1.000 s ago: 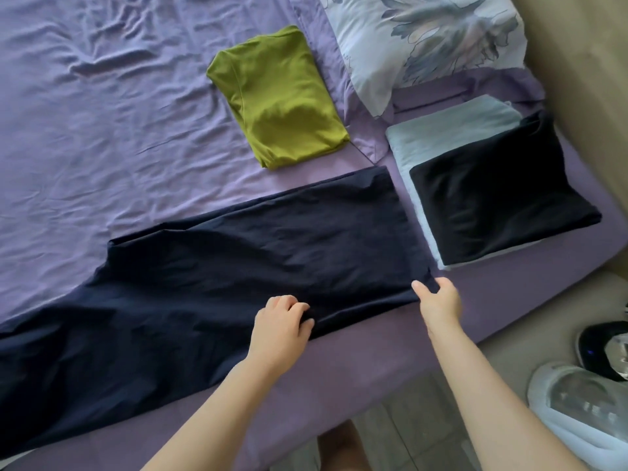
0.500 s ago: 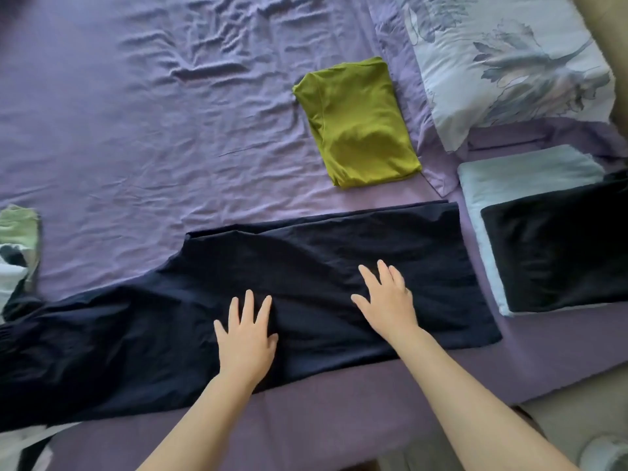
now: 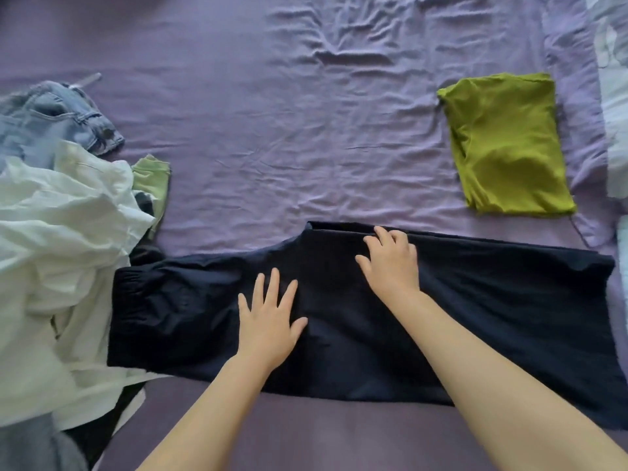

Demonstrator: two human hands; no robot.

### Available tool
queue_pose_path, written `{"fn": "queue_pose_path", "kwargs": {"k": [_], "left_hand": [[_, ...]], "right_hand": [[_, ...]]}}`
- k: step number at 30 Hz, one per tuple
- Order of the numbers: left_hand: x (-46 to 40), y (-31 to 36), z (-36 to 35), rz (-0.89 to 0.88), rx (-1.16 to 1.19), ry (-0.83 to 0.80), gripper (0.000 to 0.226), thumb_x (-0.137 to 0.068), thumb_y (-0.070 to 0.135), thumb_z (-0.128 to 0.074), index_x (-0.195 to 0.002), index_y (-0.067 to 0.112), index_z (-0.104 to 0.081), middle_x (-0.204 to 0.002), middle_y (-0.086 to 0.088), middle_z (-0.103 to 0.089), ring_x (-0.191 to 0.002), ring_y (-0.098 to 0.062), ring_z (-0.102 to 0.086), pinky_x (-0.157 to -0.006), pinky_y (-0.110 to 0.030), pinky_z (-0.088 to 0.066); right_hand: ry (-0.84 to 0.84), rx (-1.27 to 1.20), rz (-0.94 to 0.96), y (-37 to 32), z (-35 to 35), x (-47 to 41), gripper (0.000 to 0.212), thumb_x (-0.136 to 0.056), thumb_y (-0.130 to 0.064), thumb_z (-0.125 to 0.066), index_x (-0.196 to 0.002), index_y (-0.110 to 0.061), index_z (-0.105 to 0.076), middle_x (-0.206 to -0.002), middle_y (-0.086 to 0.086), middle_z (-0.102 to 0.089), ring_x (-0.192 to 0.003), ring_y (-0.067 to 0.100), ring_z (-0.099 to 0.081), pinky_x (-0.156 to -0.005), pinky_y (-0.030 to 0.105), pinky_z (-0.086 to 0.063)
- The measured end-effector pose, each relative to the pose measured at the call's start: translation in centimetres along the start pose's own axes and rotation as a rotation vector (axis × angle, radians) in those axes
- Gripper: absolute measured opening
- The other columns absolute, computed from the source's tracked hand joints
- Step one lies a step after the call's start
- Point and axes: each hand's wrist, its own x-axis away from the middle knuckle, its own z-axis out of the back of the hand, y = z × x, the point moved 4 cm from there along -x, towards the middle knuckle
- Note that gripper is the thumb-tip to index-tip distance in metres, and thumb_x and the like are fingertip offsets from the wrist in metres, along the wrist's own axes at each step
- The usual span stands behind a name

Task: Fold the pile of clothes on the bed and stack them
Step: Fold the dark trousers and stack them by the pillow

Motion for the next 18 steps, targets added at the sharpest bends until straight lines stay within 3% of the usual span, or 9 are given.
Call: {"fn": "queue_pose_path", "kwargs": {"k": [2, 5, 7, 10, 12, 15, 18], "left_hand": [[0.1, -1.8, 0.0, 0.007, -0.005, 0.021, 0.072, -0.093, 0.064, -0.025, -0.152, 0.034, 0.003, -0.16, -0.004, 0.015, -0.146, -0.029, 0.016, -0.117, -0.055, -0.006], [0.9, -4.5, 0.1, -0.013, -0.054, 0.095, 0.071, -0.094, 0.062, -0.027, -0.153, 0.031, -0.002, -0.161, -0.007, 0.006, -0.148, -0.031, 0.006, -0.116, -0.056, -0.006], [1.5, -6.0, 0.4, -0.014, -0.076, 0.15, 0.069, -0.093, 0.058, -0.038, -0.152, 0.028, -0.017, -0.16, -0.01, -0.008, -0.148, -0.033, -0.007, -0.115, -0.059, -0.011], [2.2, -8.8, 0.4, 0.024, -0.089, 0.217, 0.069, -0.086, 0.052, -0.058, -0.146, 0.022, -0.039, -0.154, -0.012, -0.032, -0.142, -0.035, -0.028, -0.11, -0.063, -0.023], [2.2, -10.6, 0.1, 0.06, -0.068, 0.241, 0.07, -0.084, 0.05, -0.062, -0.144, 0.021, -0.042, -0.152, -0.014, -0.035, -0.141, -0.036, -0.031, -0.109, -0.065, -0.025], [1.4, -13.0, -0.7, 0.058, -0.079, 0.253, 0.068, -0.09, 0.059, -0.041, -0.146, 0.022, -0.032, -0.153, -0.013, -0.033, -0.141, -0.036, -0.03, -0.109, -0.064, -0.024], [-0.1, -14.9, -1.2, 0.023, -0.094, 0.216, 0.077, -0.086, 0.069, -0.023, -0.149, 0.026, -0.021, -0.156, -0.012, -0.025, -0.144, -0.034, -0.023, -0.112, -0.062, -0.016]], "right_hand": [[0.11, -0.104, 0.132, -2.9, 1.1, -1.0, 0.042, -0.093, -0.034, -0.057, -0.13, -0.015, -0.052, -0.131, 0.002, -0.055, -0.118, 0.025, -0.044, -0.094, 0.037, -0.035], [0.085, -0.177, 0.153, -7.6, 1.3, -3.1, 0.052, -0.093, -0.037, -0.056, -0.139, -0.016, -0.042, -0.112, 0.005, -0.061, -0.111, 0.025, -0.048, -0.096, 0.037, -0.033], [0.088, -0.099, 0.148, -9.5, 1.2, -4.0, 0.051, -0.095, -0.035, -0.054, -0.141, -0.018, -0.04, -0.108, 0.009, -0.062, -0.109, 0.028, -0.049, -0.094, 0.038, -0.034], [0.091, -0.137, 0.106, -10.2, 0.5, -4.9, 0.038, -0.094, -0.019, -0.054, -0.133, -0.022, -0.052, -0.112, 0.013, -0.061, -0.109, 0.033, -0.048, -0.094, 0.039, -0.034], [0.092, -0.215, 0.043, -9.7, 0.3, -6.1, 0.03, -0.095, -0.018, -0.053, -0.123, -0.025, -0.061, -0.114, 0.012, -0.058, -0.108, 0.035, -0.047, -0.095, 0.036, -0.032], [0.073, -0.24, -0.043, -9.2, -0.5, -8.5, 0.021, -0.094, -0.022, -0.054, -0.111, -0.027, -0.066, -0.112, 0.011, -0.058, -0.111, 0.033, -0.046, -0.094, 0.032, -0.027], [0.15, -0.169, -0.008, -10.3, -1.1, -9.2, 0.018, -0.091, -0.017, -0.058, -0.106, -0.02, -0.066, -0.11, 0.01, -0.062, -0.112, 0.03, -0.045, -0.093, 0.036, -0.027]]}}
